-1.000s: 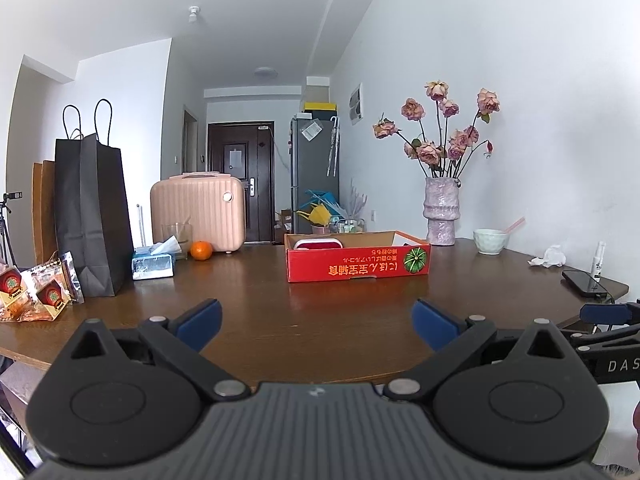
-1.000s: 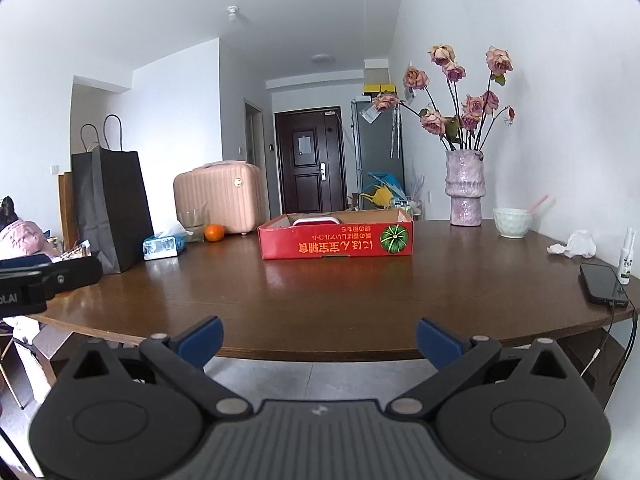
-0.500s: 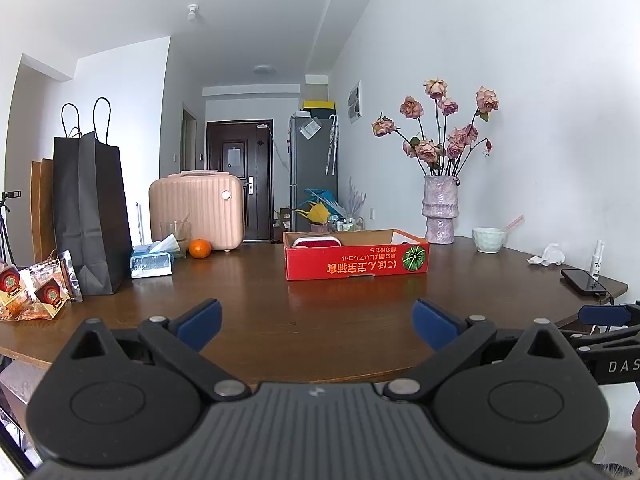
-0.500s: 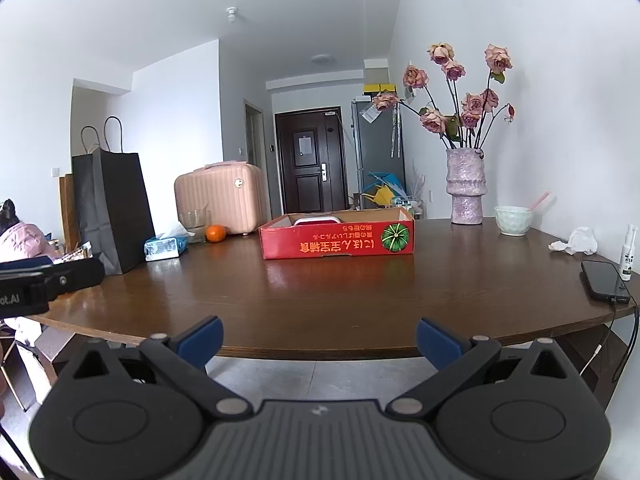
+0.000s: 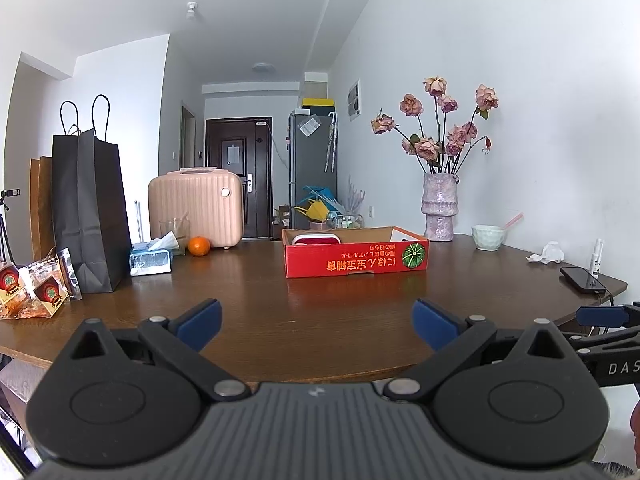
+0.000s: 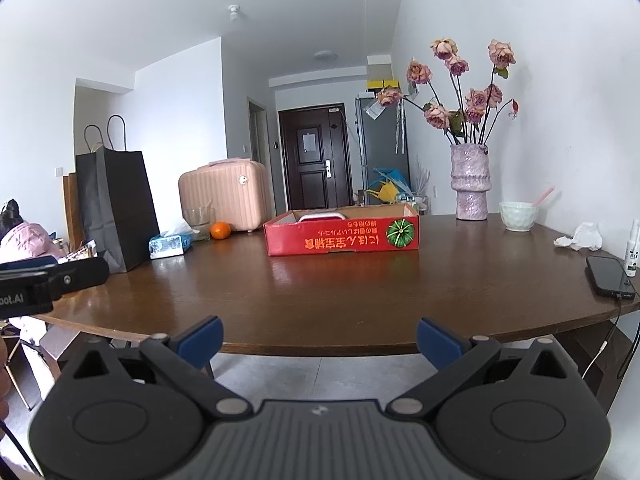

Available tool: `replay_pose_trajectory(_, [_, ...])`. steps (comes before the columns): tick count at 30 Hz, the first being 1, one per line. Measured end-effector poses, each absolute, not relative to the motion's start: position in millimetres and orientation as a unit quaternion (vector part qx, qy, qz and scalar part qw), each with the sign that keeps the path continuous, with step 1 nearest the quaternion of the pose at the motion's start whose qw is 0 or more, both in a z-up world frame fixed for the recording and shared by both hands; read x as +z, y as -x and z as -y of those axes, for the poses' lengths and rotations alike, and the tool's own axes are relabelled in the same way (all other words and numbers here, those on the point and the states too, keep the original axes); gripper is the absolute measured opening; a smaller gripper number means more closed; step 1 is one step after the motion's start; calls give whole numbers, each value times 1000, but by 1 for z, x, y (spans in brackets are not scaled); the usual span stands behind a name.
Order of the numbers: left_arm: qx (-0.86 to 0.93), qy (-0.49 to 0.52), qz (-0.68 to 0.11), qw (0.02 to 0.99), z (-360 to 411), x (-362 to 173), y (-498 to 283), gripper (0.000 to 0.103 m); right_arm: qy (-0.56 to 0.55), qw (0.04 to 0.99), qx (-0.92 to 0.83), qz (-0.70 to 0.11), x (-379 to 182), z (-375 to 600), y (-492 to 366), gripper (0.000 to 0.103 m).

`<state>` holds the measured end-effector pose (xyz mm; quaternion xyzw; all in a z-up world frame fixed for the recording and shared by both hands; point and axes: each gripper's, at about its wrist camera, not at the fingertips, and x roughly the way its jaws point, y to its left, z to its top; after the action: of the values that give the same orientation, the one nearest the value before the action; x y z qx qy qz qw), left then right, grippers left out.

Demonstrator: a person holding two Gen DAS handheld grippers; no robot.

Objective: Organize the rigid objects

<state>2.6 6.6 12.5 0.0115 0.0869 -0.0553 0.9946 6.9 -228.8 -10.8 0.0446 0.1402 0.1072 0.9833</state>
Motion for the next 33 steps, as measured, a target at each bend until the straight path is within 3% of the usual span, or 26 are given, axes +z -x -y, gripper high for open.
replay_pose_trajectory(33, [-56, -15, -84, 995, -5, 14, -3, 103, -51, 983, 105, -142, -12, 229, -8, 103])
